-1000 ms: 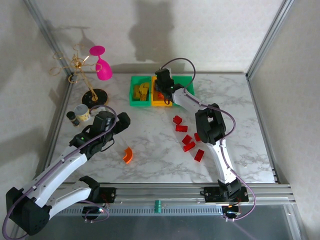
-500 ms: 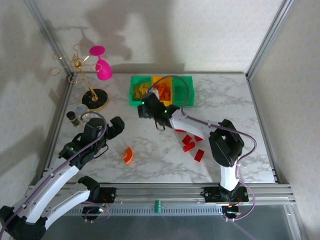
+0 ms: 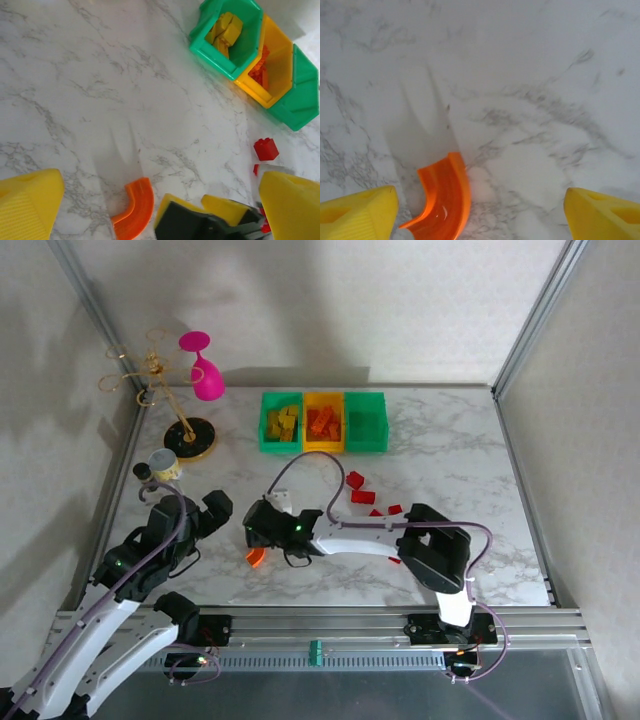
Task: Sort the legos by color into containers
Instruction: Pick up the lego from the bottom-center of the table.
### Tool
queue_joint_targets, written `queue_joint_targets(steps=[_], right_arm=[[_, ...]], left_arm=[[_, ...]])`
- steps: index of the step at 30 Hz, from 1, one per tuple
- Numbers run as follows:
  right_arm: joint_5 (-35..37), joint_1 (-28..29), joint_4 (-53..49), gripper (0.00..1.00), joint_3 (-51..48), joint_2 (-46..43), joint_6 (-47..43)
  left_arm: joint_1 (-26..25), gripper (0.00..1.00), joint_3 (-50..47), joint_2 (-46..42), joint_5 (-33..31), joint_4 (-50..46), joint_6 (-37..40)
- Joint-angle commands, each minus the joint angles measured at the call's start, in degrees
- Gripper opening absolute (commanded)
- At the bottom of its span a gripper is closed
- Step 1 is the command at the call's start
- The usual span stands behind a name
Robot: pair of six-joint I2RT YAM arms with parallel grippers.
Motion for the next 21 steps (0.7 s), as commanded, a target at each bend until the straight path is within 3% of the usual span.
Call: queue_joint_targets(steps=[1, 9, 21], right_arm=[[0.1, 1.7, -0.7, 0.87, 2.6, 3.7, 4.1], [1.1, 3.9, -3.8, 0.89, 7.5, 10.0, 3.1], [4.4, 4.7, -12.6, 0.75, 11.4, 13.7, 1.6]], left_arm=[[0.5, 1.00, 2.4, -1.4, -1.9, -4.4, -1.1], [0.5, 1.00, 2.7, -2.0, -1.1, -5.0, -1.2], [0.5, 1.00, 2.6, -2.0, -1.7, -5.1, -1.1]])
